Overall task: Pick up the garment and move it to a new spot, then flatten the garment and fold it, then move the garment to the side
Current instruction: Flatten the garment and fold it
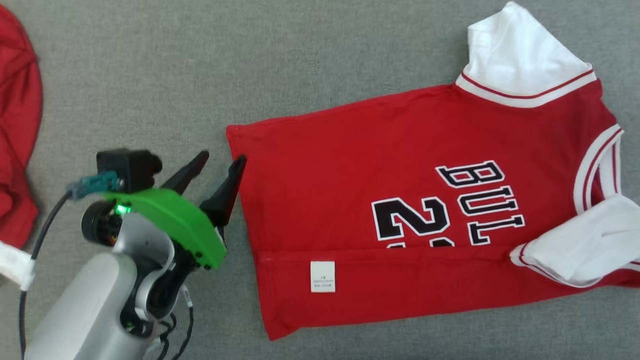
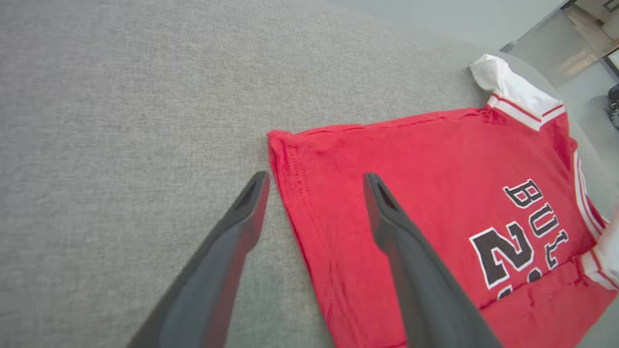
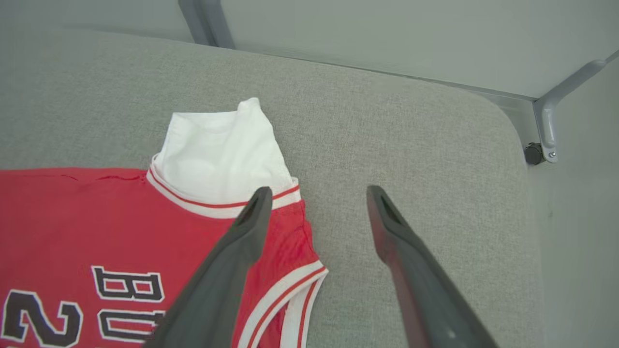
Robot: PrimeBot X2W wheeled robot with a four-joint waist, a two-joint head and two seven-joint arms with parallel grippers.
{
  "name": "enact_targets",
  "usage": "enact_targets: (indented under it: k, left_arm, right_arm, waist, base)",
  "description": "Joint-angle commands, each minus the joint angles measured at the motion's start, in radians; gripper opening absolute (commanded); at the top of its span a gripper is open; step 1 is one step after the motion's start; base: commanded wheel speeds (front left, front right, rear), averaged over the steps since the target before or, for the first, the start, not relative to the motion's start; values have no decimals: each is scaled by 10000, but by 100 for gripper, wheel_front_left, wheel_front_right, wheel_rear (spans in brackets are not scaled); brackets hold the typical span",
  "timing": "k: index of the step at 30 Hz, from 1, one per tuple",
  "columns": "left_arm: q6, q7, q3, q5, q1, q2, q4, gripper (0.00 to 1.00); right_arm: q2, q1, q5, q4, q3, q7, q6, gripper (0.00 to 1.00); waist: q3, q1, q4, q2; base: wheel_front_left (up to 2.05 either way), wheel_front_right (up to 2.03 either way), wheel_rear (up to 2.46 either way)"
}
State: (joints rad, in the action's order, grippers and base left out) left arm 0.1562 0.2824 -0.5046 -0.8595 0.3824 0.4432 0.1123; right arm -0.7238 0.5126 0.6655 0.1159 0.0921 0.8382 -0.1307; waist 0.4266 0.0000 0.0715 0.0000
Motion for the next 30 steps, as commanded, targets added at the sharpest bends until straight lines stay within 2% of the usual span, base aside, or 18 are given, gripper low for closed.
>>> enact_targets:
  k: [1,4,6,8,12,19,20,21,22,23,24,27,30]
  left_arm:
    - [-150,127,-83,126,577,-165,-395,100]
    - [-360,279,-308,428,1700,-404,-1390,100]
    - [-552,303,-448,354,2120,-719,-1892,100]
    - [-722,334,-630,502,2452,-792,-2323,100]
    - [-1023,343,-901,505,2682,-1066,-2868,100]
    - [-1385,335,-1131,437,2824,-1221,-3227,100]
    - [-1431,363,-1161,401,2841,-1248,-3235,100]
    - [-1506,443,-1220,378,2869,-1256,-3245,100]
    - [-1558,493,-1274,358,2875,-1257,-3250,53]
    - [-1604,548,-1301,321,2876,-1270,-3247,12]
    - [-1656,566,-1324,285,2875,-1277,-3241,0]
    - [-1766,511,-1264,169,2877,-1282,-3211,0]
    - [-1651,303,-1049,197,2989,-1195,-3177,0]
  right_arm:
    - [254,722,-364,-316,-364,92,0,100]
    - [727,2291,-1230,-1254,-1187,138,0,100]
    - [984,2936,-1625,-1915,-1585,123,0,100]
    - [1099,3360,-1882,-2510,-1896,121,1,100]
    - [1157,3823,-2091,-3370,-2339,-28,0,100]
    - [1145,4040,-1822,-4074,-2910,-431,0,100]
    - [1185,4068,-1699,-4116,-3003,-442,-2,75]
    - [1213,4096,-1592,-4149,-3110,-487,-3,33]
    - [1232,4119,-1481,-4158,-3216,-523,-3,0]
    - [1248,4130,-1327,-4168,-3373,-494,-3,0]
    - [1248,4141,-1209,-4175,-3456,-521,-3,0]
    - [1203,4296,-868,-4146,-3506,-1038,0,0]
    - [1229,4435,-532,-4132,-3316,-1597,0,0]
  waist:
    - [1446,0,655,0]
    - [1863,0,869,0]
    - [1986,0,996,0]
    - [2033,0,1083,0]
    - [2053,0,1161,0]
    - [2023,0,1180,0]
    - [2019,0,1161,0]
    - [2014,0,1130,0]
    - [2007,0,1099,0]
    - [1984,0,1053,0]
    - [1958,0,1018,0]
    - [1827,0,857,0]
    - [1693,0,684,0]
  base:
    - [0,0,0]
    - [0,0,0]
    - [0,0,0]
    - [0,0,0]
    - [0,0,0]
    - [0,0,0]
    - [0,0,0]
    - [0,0,0]
    - [0,0,0]
    - [0,0,0]
    - [0,0,0]
    - [0,0,0]
    - [0,0,0]
